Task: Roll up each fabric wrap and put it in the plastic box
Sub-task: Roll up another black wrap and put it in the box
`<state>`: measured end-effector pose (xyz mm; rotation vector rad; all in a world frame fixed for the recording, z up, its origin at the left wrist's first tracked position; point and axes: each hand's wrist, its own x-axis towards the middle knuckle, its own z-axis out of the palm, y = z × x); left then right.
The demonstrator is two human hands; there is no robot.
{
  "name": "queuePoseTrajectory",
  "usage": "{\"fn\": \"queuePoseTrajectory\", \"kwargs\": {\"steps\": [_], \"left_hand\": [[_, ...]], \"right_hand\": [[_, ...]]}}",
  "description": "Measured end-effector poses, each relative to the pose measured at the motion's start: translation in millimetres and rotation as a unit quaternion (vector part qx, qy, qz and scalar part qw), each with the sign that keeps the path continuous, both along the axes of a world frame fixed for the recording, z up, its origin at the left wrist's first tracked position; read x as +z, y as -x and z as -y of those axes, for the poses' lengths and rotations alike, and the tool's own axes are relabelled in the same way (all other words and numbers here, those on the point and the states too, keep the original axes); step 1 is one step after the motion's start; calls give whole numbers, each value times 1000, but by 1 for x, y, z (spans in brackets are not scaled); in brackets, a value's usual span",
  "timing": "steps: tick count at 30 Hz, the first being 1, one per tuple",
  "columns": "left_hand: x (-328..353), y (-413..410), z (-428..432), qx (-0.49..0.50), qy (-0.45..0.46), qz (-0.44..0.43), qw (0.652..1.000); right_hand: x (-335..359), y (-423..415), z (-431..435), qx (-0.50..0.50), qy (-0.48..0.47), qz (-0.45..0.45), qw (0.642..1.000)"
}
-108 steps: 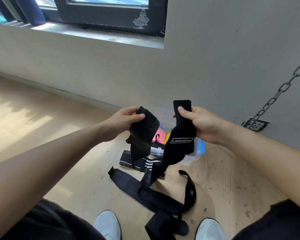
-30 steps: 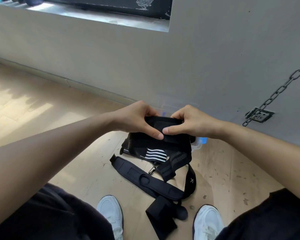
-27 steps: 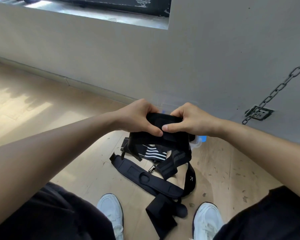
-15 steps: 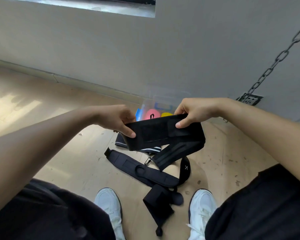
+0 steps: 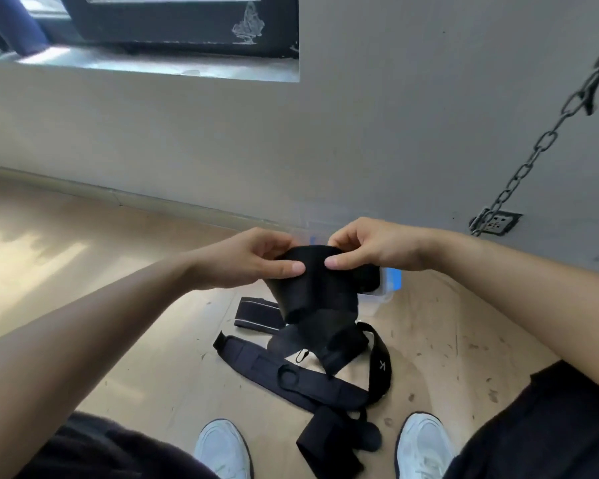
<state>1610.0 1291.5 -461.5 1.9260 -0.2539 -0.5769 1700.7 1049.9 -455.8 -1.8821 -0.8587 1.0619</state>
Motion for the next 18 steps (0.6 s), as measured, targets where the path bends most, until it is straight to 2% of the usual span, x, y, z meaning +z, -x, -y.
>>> {"fn": "queuePoseTrajectory", "kwargs": {"steps": [5, 9, 11, 14, 18], "left_hand": [[9, 6, -17, 12, -16, -52, 998], [15, 4, -32, 45, -56, 7, 997], [18, 3, -29, 67, -32, 19, 997], [24, 5, -12, 92, 45, 35, 994], [26, 4, 4, 133, 75, 74, 985]], "right_hand": [[13, -24, 14, -52, 13, 31, 998], [6, -37, 26, -51, 117, 125, 984], [1, -35, 28, -21, 163, 146, 976], [1, -23, 21, -1, 163, 112, 980], [17, -7, 6, -31, 37, 1, 999]]}}
